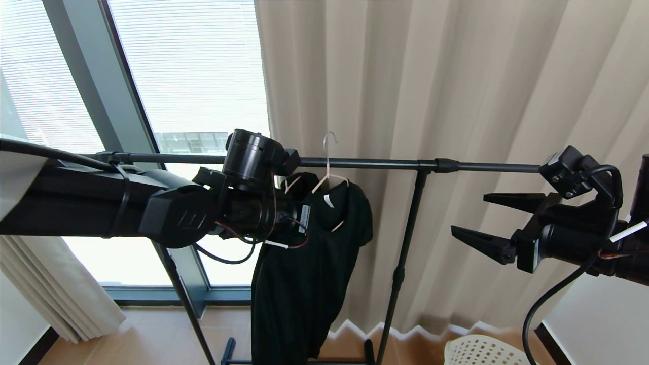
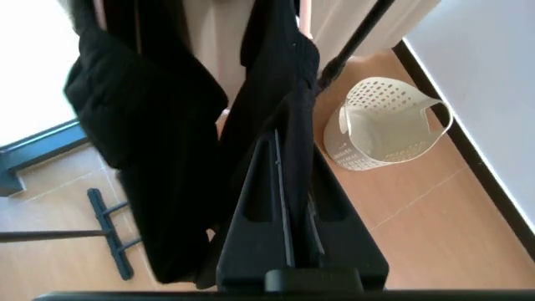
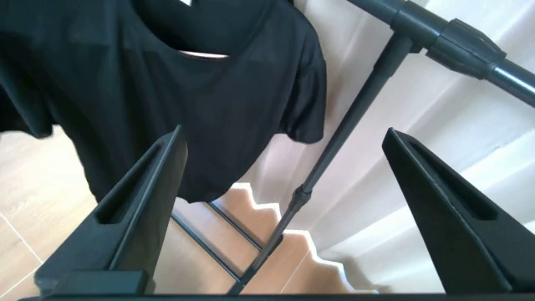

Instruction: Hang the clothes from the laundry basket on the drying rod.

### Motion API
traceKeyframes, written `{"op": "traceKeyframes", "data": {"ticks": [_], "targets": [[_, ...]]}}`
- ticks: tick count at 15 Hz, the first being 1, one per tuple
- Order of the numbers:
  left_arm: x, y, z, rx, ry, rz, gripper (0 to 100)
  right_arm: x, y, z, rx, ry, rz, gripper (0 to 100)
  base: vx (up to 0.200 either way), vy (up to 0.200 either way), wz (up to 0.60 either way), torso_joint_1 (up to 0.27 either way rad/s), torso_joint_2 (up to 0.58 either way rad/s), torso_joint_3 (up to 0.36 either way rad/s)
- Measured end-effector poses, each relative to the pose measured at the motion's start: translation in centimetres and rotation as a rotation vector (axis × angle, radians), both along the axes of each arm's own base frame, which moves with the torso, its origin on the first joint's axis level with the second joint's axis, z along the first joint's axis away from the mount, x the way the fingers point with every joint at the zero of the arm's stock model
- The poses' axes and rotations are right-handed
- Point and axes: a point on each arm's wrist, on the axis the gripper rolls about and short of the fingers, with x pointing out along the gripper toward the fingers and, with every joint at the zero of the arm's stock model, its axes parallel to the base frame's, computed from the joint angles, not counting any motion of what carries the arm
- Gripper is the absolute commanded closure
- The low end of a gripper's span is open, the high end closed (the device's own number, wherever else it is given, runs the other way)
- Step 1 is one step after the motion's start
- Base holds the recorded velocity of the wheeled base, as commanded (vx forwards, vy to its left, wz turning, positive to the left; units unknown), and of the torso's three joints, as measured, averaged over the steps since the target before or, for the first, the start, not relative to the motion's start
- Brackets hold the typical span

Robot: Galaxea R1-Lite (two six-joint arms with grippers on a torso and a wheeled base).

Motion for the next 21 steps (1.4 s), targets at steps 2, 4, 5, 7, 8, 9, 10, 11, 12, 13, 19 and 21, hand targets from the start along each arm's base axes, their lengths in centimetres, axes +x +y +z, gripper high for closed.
{"op": "traceKeyframes", "data": {"ticks": [2, 4, 5, 7, 8, 9, 10, 11, 12, 13, 19, 21], "targets": [[0.3, -1.0, -0.5, -0.017, 0.019, 0.012, 100, 0.0, 0.0, 0.2, 0.001, -0.006, 0.000, 0, 0.000, 0.000, 0.00, 0.000, 0.00, 0.000], [0.4, -2.0, -0.7, -0.034, 0.031, 0.031, 100, 0.0, 0.0, 0.2, 0.002, -0.009, 0.000, 0, 0.000, 0.000, 0.00, 0.000, 0.00, 0.000], [0.4, -2.5, -0.9, -0.037, 0.036, 0.040, 100, 0.0, 0.0, 0.2, 0.002, -0.009, 0.000, 0, 0.000, 0.000, 0.00, 0.000, 0.00, 0.000], [0.5, -3.3, -1.2, -0.045, 0.046, 0.052, 100, 0.0, 0.0, 0.2, 0.002, -0.008, 0.001, 0, 0.000, 0.000, 0.00, 0.000, 0.00, 0.000], [0.5, -3.5, -1.4, -0.041, 0.052, 0.056, 100, 0.0, 0.0, 0.2, 0.002, -0.006, 0.000, 0, 0.000, 0.000, 0.00, 0.000, 0.00, 0.000], [0.6, -3.6, -1.6, -0.038, 0.056, 0.056, 100, 0.0, 0.0, 0.2, 0.001, -0.007, 0.001, 0, 0.000, 0.000, 0.00, 0.000, 0.00, 0.000], [0.7, -3.6, -1.8, -0.036, 0.061, 0.057, 100, 0.0, 0.0, 0.2, 0.002, -0.006, 0.000, 0, 0.000, 0.000, 0.00, 0.000, 0.00, 0.000], [0.6, -3.7, -2.0, -0.032, 0.066, 0.056, 100, 0.0, 0.0, 0.2, 0.001, -0.006, 0.000, 0, 0.000, 0.000, 0.00, 0.000, 0.00, 0.000], [0.6, -3.8, -2.2, -0.028, 0.072, 0.055, 100, 0.0, 0.0, 0.2, 0.001, -0.007, 0.001, 0, 0.000, 0.000, 0.00, 0.000, 0.00, 0.000], [0.6, -3.8, -2.3, -0.025, 0.075, 0.054, 100, 0.0, 0.0, 0.2, 0.002, -0.006, 0.000, 0, 0.000, 0.000, 0.00, 0.000, 0.00, 0.000], [0.5, -3.9, -2.8, -0.024, 0.090, 0.060, 100, 0.0, 0.0, 0.2, 0.002, -0.006, 0.000, 0, 0.000, 0.000, 0.00, 0.000, 0.00, 0.000], [0.5, -3.9, -2.9, -0.023, 0.092, 0.061, 100, 0.0, 0.0, 0.2, 0.000, -0.006, 0.001, 0, 0.000, 0.000, 0.00, 0.000, 0.00, 0.000]]}}
